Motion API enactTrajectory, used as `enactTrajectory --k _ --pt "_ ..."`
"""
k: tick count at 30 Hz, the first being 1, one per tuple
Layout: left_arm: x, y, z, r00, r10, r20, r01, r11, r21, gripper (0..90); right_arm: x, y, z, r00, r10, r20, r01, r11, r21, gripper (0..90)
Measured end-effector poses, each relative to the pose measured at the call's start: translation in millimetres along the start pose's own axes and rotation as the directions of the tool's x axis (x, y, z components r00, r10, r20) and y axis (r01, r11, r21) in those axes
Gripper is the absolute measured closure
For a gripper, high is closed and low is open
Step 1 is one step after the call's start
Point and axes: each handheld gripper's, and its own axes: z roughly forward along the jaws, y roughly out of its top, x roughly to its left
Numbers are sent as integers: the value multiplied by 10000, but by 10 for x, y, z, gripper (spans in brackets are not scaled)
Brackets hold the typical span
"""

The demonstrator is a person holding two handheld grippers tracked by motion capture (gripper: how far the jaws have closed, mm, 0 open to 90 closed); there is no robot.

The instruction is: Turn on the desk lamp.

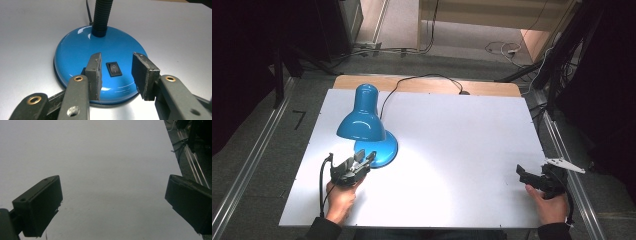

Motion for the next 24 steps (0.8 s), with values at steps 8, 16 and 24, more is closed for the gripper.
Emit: enactTrajectory --k 8,16,24 --pt "24 2 -17 10000 -35 -56 35 10000 -30 566 -2 -1 -1 10000 14 -11 -14 10000 9 0" --pt "36 -5 -16 10000 -32 17 32 9999 96 526 -2 -2 -5 10000 39 -19 -39 10000 23 0" --pt "39 1 -24 9999 -39 136 38 9999 94 525 -8 -3 -8 10000 50 -38 -50 10000 9 0"
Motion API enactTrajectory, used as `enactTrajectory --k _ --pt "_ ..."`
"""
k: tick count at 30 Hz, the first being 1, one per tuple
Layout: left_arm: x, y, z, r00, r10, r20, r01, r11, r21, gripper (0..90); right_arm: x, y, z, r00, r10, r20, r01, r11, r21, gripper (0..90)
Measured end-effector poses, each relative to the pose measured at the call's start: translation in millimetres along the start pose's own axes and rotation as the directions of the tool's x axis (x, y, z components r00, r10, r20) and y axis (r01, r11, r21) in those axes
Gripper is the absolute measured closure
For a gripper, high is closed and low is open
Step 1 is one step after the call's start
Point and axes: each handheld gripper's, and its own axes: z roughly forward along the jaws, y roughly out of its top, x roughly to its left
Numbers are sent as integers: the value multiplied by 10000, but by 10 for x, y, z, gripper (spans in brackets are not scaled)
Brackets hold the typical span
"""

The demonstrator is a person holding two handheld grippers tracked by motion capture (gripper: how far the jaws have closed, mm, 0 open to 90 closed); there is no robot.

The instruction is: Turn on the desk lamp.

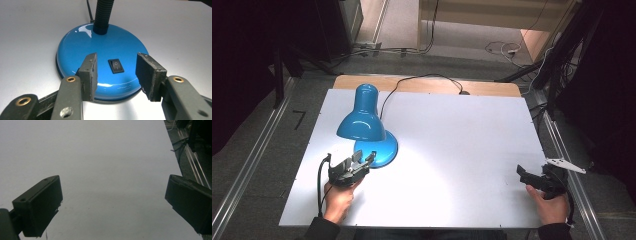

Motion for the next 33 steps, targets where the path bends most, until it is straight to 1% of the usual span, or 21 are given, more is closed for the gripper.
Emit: enactTrajectory --k 4,6,8,9,10,12,14,16,19,21,23,25,27,33 --pt "2 20 -8 9999 -117 2 117 9999 1 506 14 1 -11 10000 -59 -31 59 10000 -16 0" --pt "-9 47 -17 9998 -201 -51 201 9998 -93 506 19 3 -20 10000 -97 -23 97 9999 -64 0" --pt "-23 59 -27 9998 -127 -181 125 9999 -112 504 20 2 -28 10000 -92 -25 92 9999 -97 0" --pt "-23 59 -27 9998 -127 -181 125 9999 -112 499 18 2 -32 10000 -47 -28 47 9999 -89 0" --pt "-25 63 -36 9994 -21 -336 19 10000 -49 485 15 1 -34 10000 -5 -44 5 9999 -110 0" --pt "-18 60 -41 9987 36 -507 -35 10000 28 463 3 0 -36 10000 19 -50 -20 9999 -105 0" --pt "-16 57 -41 9985 -28 -543 29 10000 18 459 -11 -1 -37 10000 77 -60 -78 9999 -113 0" --pt "-16 57 -49 9978 83 -661 -81 10000 34 458 -23 -1 -40 9999 96 -76 -97 9999 -115 0" --pt "-23 61 -53 9975 139 -692 -134 9999 68 458 -27 -1 -45 9999 138 -43 -139 9998 -125 0" --pt "-41 72 -73 9974 287 -655 -285 9996 43 458 -25 -1 -44 9999 109 -24 -109 9999 -114 0" --pt "-44 73 -82 9975 295 -637 -294 9996 24 458 -24 -1 -46 9999 101 -12 -101 9999 -121 0" --pt "-53 66 -113 9964 493 -684 -497 9988 -32 458 -25 -2 -47 9999 102 1 -102 9999 -136 0" --pt "-45 52 -129 9959 565 -708 -573 9983 -90 458 -29 -4 -46 9999 133 -5 -133 9998 -122 0" --pt "-12 22 -156 9965 448 -704 -465 9987 -227 454 -29 -4 -46 9999 134 -17 -134 9998 -122 0"
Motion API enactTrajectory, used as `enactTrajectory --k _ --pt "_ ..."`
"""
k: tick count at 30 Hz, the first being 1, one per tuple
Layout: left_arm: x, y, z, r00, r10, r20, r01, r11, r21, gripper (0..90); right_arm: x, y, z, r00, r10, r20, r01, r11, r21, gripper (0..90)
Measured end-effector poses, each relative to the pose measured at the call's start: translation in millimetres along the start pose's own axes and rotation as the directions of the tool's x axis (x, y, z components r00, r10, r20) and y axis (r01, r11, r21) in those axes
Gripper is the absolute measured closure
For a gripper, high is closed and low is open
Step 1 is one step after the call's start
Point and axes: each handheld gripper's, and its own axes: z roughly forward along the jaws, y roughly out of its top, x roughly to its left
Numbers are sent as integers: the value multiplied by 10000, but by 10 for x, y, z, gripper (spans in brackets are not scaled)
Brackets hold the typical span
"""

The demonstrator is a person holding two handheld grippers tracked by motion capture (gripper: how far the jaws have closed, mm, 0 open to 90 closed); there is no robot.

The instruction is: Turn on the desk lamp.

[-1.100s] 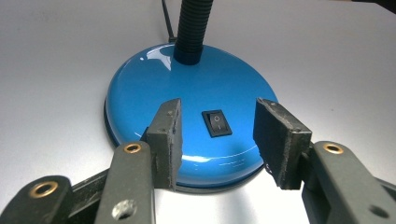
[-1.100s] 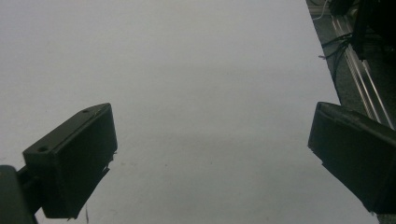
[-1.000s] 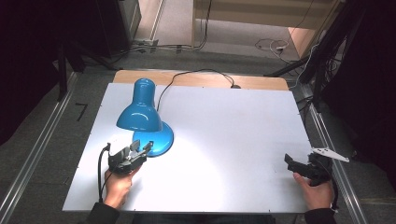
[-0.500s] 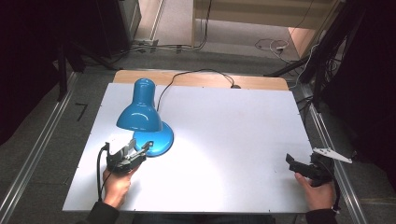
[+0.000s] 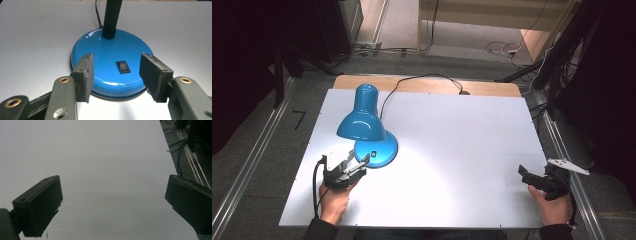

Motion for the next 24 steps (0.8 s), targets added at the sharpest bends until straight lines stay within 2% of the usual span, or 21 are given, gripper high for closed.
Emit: enactTrajectory --k 3,5,9,16,24 --pt "48 -3 -40 9998 -201 -25 201 9997 -138 446 2 -1 1 10000 8 -7 -8 10000 17 0" --pt "62 -2 -56 9998 -189 -71 188 9998 -114 446 2 -1 0 10000 9 -17 -9 10000 13 0" --pt "119 -23 -112 9989 -441 -174 439 9990 -103 446 -6 -2 -9 10000 57 -12 -57 10000 6 0" --pt "167 -84 -169 9987 -404 -320 407 9991 78 445 -7 -3 -9 10000 43 -38 -43 10000 25 0" --pt "185 -145 -215 9990 -339 -293 346 9991 243 431 4 -6 -1 10000 -13 -92 13 10000 39 0"
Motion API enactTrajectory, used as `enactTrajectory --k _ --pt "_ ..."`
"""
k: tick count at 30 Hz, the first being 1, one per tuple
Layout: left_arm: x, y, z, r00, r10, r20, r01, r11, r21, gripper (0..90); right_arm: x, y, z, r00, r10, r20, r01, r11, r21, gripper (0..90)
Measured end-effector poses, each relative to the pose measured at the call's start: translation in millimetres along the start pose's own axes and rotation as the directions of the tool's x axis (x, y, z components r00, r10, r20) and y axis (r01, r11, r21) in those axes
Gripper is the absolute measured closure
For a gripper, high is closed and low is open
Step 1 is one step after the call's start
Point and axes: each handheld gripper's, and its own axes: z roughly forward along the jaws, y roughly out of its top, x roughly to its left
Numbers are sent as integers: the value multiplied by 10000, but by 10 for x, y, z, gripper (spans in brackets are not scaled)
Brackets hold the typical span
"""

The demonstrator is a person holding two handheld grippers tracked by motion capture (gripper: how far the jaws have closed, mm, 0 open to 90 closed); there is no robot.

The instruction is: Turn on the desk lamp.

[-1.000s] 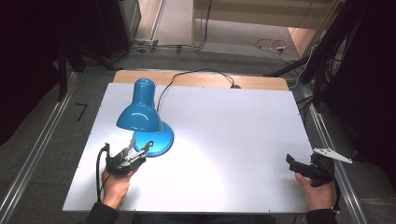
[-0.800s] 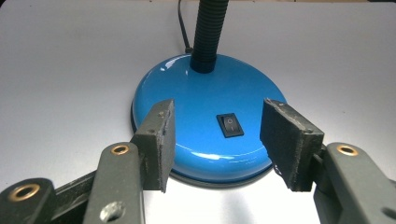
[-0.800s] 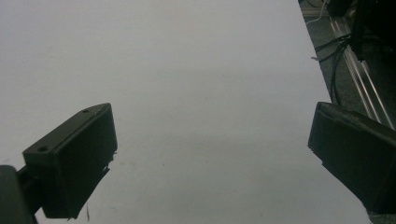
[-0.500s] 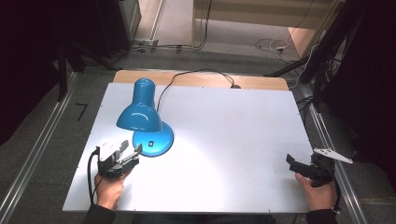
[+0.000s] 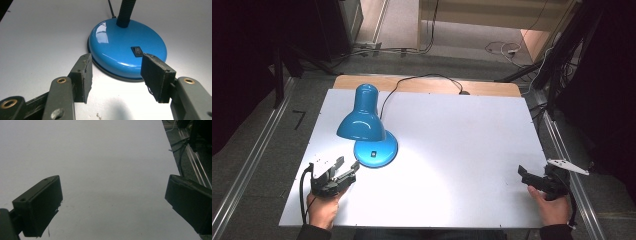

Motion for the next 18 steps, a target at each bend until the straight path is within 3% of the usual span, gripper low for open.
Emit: enactTrajectory --k 11,18 --pt "26 -24 -40 9994 262 -223 -261 9996 69 421 -1 -8 13 9999 53 -123 -51 9999 133 0" --pt "43 -46 -81 9996 178 -199 -176 9998 86 411 8 -13 13 9999 70 -142 -68 9999 146 0"
